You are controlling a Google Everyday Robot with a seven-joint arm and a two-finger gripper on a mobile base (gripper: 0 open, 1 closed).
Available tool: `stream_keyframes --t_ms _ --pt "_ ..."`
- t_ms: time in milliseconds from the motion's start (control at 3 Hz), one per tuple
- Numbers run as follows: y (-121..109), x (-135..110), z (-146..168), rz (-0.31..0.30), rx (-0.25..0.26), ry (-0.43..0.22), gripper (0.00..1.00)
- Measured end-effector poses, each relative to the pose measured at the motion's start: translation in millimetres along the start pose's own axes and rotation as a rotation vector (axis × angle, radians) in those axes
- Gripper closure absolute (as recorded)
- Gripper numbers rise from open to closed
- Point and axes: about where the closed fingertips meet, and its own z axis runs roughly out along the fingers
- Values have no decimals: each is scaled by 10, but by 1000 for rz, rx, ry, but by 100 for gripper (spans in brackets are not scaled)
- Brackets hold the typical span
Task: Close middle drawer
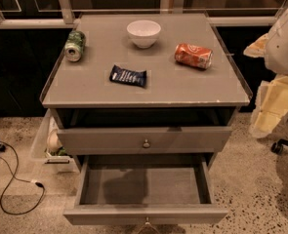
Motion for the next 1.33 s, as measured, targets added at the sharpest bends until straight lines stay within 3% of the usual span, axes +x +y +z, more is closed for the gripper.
stream_keyframes --t_ms 333,667,1333 --pt "164 239 327 6 -70 -10 0" --pt "349 465 640 10 -124 -24 6" --pt "881 833 1325 -21 -187 -63 48"
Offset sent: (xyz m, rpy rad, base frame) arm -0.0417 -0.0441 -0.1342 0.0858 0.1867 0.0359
